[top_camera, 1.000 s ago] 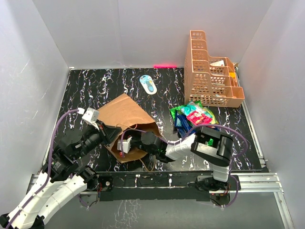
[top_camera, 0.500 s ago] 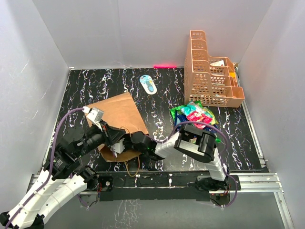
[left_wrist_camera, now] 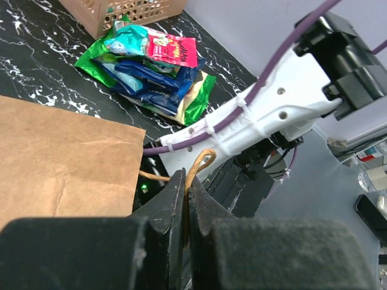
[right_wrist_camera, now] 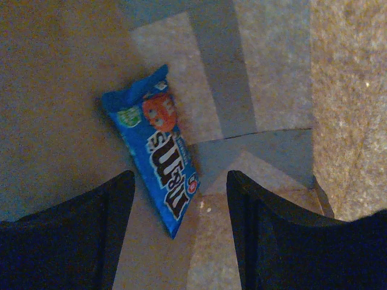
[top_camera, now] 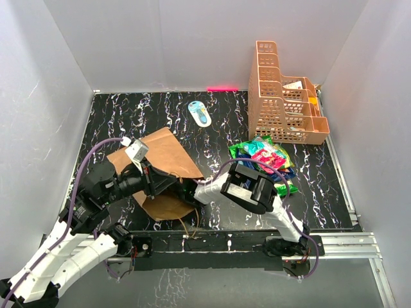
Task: Take the snacks out of the paper bag
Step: Take out the snack from the paper bag.
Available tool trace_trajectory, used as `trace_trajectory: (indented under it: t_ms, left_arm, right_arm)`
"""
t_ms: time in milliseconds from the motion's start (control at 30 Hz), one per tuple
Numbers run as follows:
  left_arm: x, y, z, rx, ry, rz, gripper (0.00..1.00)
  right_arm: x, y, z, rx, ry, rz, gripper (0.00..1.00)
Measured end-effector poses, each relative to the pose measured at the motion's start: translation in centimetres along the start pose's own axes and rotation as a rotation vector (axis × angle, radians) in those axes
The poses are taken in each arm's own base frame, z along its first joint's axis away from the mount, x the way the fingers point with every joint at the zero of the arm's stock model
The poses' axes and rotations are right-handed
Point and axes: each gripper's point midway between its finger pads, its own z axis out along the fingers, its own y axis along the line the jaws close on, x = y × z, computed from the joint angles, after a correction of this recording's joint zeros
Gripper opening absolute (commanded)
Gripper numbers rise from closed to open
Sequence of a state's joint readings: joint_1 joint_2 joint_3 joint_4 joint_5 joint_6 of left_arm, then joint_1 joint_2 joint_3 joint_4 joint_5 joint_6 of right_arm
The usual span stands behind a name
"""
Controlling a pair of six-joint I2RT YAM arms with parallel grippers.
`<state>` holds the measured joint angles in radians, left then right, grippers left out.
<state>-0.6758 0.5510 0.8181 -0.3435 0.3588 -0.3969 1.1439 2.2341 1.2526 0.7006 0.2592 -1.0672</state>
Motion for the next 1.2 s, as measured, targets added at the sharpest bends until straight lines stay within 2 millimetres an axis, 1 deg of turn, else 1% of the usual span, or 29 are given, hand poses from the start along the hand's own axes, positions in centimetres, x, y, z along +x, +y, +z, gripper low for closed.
trace_trajectory:
  t_ms: [67, 167, 333, 467, 533, 633, 733, 867, 967, 1067, 1200]
  left_arm:
    - [-0.3, -0.4, -0.1, 0.018, -0.001, 0.008, 0.00]
    - [-0.5, -1.1, -0.2, 0.048, 0.004, 0.018, 0.00]
    - [-0.6, -2.1, -0.3, 0.100, 0.023, 0.019, 0.00]
    - [-0.5, -2.6, -0.3, 0.127, 0.036, 0.017, 0.00]
    - [-0.4, -2.8, -0.4, 0.137, 0.039, 0.011, 0.00]
    - [-0.4, -3.0, -0.5, 0.144, 0.038, 0.003, 0.00]
    - [-0.4, -3.0, -0.8, 0.139, 0.034, 0.001, 0.00]
    - [-0.4, -2.8, -1.4, 0.117, 0.022, -0.001, 0.00]
    - [-0.5, -2.3, -2.0, 0.075, -0.001, 0.001, 0.00]
    - [-0.5, -1.4, -2.4, 0.021, -0.024, 0.000, 0.00]
    - [-0.3, 0.2, -2.7, -0.063, -0.051, -0.007, 0.00]
  right_arm:
    - [0.1, 0.0, 0.3, -0.006, 0.004, -0.007, 0.67]
    - [0.4, -0.1, 1.6, 0.003, 0.010, -0.005, 0.67]
    - [1.1, 0.4, 3.4, 0.004, 0.029, -0.005, 0.67]
    - [0.9, -0.3, 4.7, 0.037, 0.028, -0.004, 0.65]
    - [0.9, -1.0, 5.7, 0.067, 0.035, -0.007, 0.62]
    - [1.3, -1.7, 6.9, 0.104, 0.049, -0.011, 0.54]
    - [1.4, -2.5, 7.6, 0.129, 0.052, -0.018, 0.39]
    - [1.7, -3.3, 7.8, 0.144, 0.055, -0.020, 0.27]
    - [2.1, -3.3, 7.7, 0.144, 0.062, -0.023, 0.22]
    - [3.0, -2.1, 7.1, 0.121, 0.075, -0.023, 0.17]
    - [4.5, 0.1, 5.7, 0.065, 0.104, -0.030, 0.16]
